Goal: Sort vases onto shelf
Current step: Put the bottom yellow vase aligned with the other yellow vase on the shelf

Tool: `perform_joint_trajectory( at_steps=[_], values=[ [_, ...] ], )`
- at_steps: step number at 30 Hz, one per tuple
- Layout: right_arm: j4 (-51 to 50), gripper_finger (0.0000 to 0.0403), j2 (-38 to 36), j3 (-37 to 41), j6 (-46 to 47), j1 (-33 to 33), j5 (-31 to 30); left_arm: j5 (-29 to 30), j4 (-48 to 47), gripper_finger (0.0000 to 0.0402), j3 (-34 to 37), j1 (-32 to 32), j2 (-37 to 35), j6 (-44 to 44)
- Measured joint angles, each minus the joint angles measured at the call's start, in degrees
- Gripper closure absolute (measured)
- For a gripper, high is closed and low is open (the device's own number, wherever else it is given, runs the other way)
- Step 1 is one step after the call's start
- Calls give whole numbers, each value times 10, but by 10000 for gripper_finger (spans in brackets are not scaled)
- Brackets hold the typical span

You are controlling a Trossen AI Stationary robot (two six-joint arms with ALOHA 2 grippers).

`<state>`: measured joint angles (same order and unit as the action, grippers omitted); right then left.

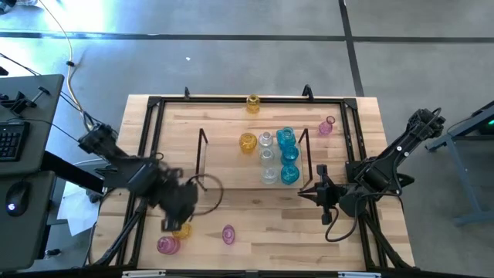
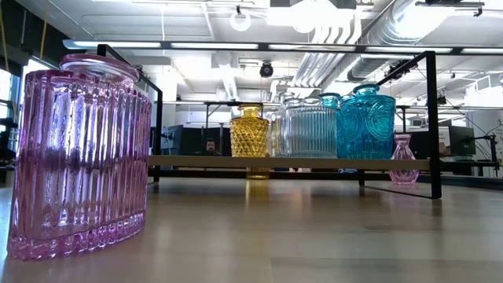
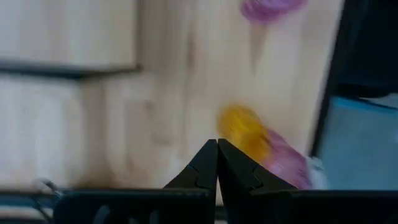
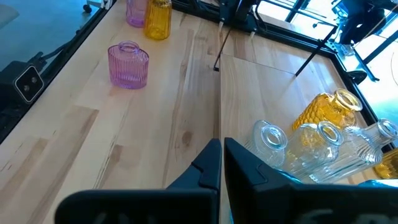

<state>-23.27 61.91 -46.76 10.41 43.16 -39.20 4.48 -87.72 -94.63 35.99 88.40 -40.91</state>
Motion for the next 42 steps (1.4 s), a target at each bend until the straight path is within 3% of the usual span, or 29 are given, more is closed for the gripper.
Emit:
perform_joint_trajectory(
  at_steps=[9,12,16,25,29,36,42],
  values=[
    [0,403,0,0,-2,0,0,1,7,398,1,152,2,-278],
    [0,403,0,0,-2,0,0,22,6,384,2,185,12,-323],
    [0,403,0,0,-3,0,0,68,3,357,2,201,32,-334],
    [-1,403,0,0,1,0,1,66,5,284,2,160,87,-272],
    [-3,403,0,0,1,0,3,61,8,272,6,141,93,-237],
    [-12,403,0,0,1,0,4,8,87,271,111,131,57,-234],
    [-13,403,0,0,1,0,4,0,169,271,204,131,10,-248]
  ],
)
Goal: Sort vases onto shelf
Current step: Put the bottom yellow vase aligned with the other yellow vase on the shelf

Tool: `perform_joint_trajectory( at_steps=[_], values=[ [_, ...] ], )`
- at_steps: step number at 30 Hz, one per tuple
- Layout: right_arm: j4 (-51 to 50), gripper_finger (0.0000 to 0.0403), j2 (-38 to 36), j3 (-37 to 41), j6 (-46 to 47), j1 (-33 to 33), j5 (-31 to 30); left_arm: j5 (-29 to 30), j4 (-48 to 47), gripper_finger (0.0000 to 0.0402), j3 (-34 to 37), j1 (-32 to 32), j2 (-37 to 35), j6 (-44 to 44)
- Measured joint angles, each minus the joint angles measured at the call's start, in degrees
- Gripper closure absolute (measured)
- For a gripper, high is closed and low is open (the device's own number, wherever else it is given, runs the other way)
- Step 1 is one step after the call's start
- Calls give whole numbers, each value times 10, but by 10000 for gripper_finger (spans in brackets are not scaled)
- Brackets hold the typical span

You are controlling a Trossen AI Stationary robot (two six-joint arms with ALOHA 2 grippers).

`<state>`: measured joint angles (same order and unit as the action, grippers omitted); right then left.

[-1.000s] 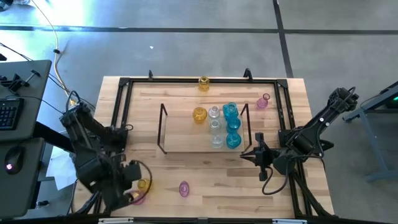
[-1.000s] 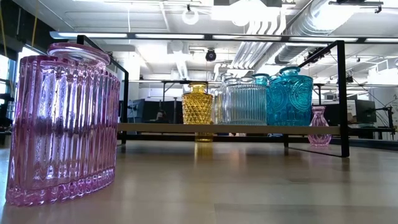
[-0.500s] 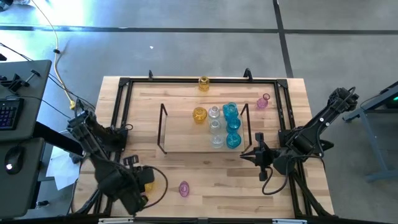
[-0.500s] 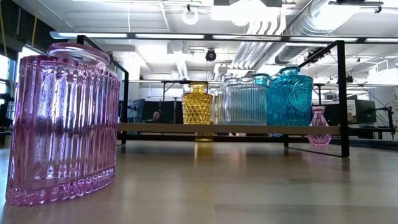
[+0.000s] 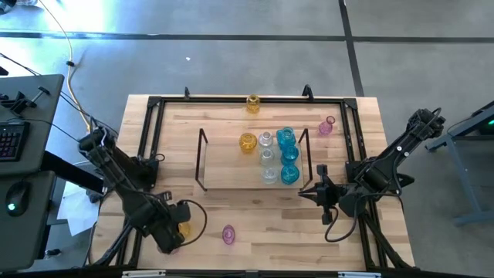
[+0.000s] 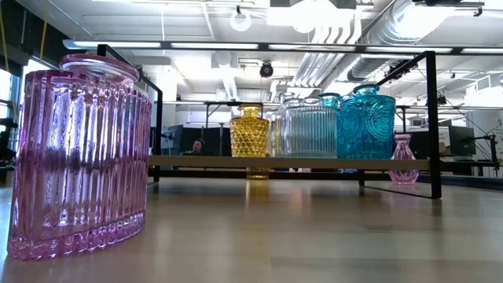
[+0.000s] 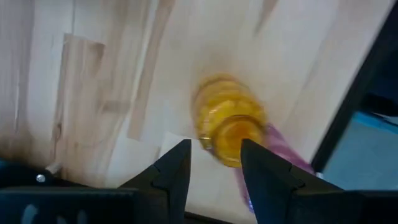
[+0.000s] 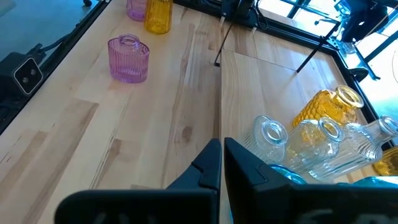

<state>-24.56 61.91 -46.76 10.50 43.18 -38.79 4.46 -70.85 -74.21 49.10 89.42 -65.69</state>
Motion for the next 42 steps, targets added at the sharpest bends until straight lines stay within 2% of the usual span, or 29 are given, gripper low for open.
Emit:
perform_joint_trajectory(
  at_steps=[8,12,15,22,31,36,42],
  values=[
    [0,403,0,0,10,0,0,-19,106,271,89,0,-33,4],
    [0,403,0,0,10,0,0,-27,113,273,103,0,-34,8],
    [0,403,0,0,10,0,0,-42,116,292,109,-5,-34,14],
    [0,403,0,0,10,0,0,-79,122,386,114,-32,-36,79],
    [0,403,0,0,10,0,0,-63,105,396,116,-88,-105,123],
    [0,403,0,0,10,0,0,-52,106,397,69,-129,-137,141],
    [0,403,0,0,10,0,0,-52,95,398,-52,-191,-115,227]
  ],
)
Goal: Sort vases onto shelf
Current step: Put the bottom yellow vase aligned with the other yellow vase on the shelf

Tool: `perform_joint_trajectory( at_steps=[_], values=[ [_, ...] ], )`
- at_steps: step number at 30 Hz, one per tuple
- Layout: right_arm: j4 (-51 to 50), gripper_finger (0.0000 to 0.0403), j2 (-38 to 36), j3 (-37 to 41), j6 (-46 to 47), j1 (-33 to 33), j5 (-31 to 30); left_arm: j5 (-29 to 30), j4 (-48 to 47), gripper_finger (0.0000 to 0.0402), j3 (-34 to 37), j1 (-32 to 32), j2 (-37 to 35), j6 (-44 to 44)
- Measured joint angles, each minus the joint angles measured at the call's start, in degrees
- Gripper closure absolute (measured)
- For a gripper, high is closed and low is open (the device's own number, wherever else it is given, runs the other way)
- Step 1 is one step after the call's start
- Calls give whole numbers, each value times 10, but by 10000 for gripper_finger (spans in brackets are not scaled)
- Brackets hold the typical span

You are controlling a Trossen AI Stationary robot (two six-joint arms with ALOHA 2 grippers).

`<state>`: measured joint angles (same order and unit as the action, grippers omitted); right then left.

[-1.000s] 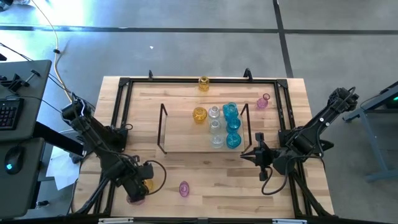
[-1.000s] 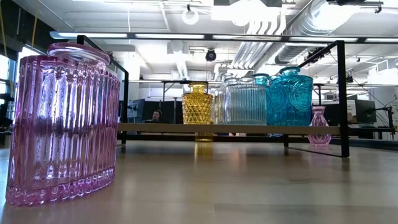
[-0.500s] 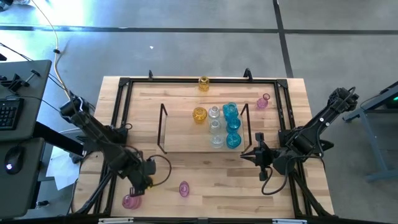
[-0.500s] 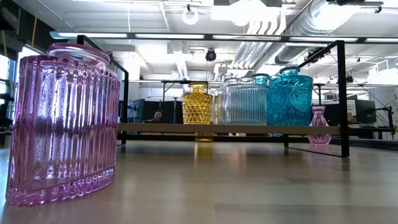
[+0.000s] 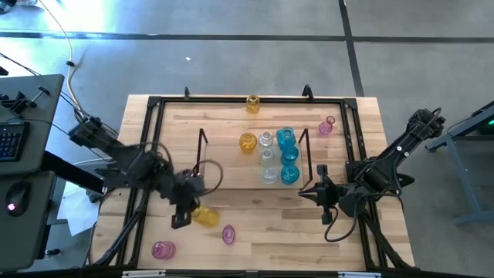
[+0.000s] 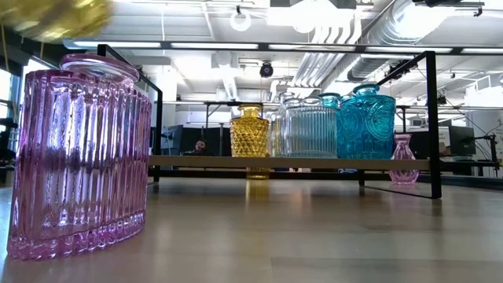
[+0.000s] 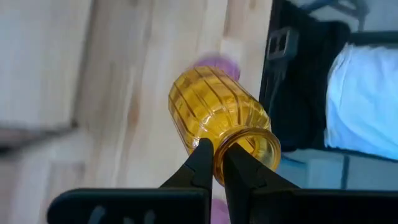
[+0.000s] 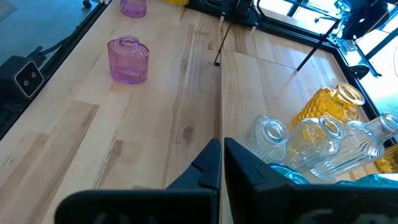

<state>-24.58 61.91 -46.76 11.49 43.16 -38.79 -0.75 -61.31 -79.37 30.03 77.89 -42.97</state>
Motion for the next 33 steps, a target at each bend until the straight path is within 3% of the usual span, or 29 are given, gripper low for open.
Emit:
perform_joint_trajectory(
  at_steps=[9,16,24,33],
  values=[
    [-4,403,0,0,0,0,0,-23,-171,397,-237,-161,146,208],
    [-9,403,0,0,0,0,0,-80,-218,396,-352,-276,281,353],
    [-12,403,0,0,0,0,14,-79,-238,395,-397,-351,368,414],
    [-13,403,0,0,0,0,14,-77,-204,395,-389,-385,387,407]
  ],
)
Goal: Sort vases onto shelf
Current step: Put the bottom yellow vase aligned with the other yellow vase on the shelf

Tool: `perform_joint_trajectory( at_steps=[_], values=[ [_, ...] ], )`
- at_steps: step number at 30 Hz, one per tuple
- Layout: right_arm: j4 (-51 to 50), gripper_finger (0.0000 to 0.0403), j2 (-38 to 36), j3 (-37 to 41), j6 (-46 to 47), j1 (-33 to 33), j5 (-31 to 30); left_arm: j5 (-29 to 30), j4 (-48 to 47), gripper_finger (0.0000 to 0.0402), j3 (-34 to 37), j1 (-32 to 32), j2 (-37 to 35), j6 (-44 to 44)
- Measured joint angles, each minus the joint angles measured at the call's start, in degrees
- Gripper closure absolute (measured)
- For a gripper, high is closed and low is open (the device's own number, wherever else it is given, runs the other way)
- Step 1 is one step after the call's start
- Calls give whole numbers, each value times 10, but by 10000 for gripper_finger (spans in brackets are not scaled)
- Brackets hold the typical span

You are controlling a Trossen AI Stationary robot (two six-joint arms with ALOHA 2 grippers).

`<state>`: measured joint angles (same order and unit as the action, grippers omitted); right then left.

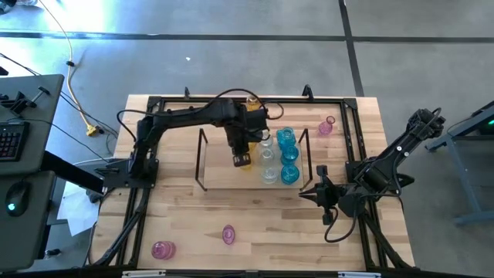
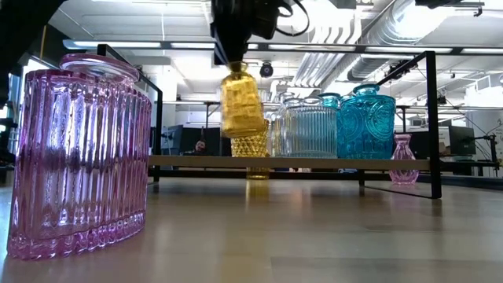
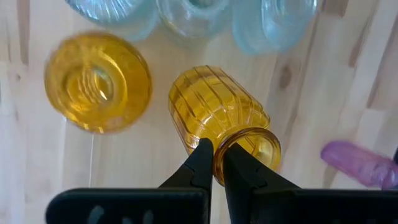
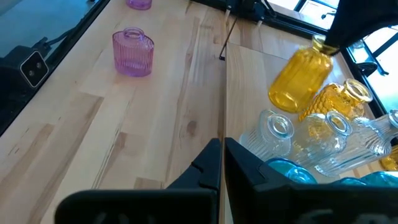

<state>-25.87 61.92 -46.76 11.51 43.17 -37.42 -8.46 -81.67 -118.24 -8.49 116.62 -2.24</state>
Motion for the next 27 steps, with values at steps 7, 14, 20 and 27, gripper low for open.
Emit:
perform_joint_trajectory(
  at_steps=[7,14,20,27],
  values=[
    [0,403,0,0,0,0,1,1,10,394,2,-9,0,-20],
    [0,403,0,0,0,0,1,0,16,394,2,-9,18,-31],
    [0,403,0,0,3,0,10,3,16,394,-1,-12,37,-17],
    [0,403,0,0,2,0,10,3,18,394,-1,-25,38,-25]
  ],
)
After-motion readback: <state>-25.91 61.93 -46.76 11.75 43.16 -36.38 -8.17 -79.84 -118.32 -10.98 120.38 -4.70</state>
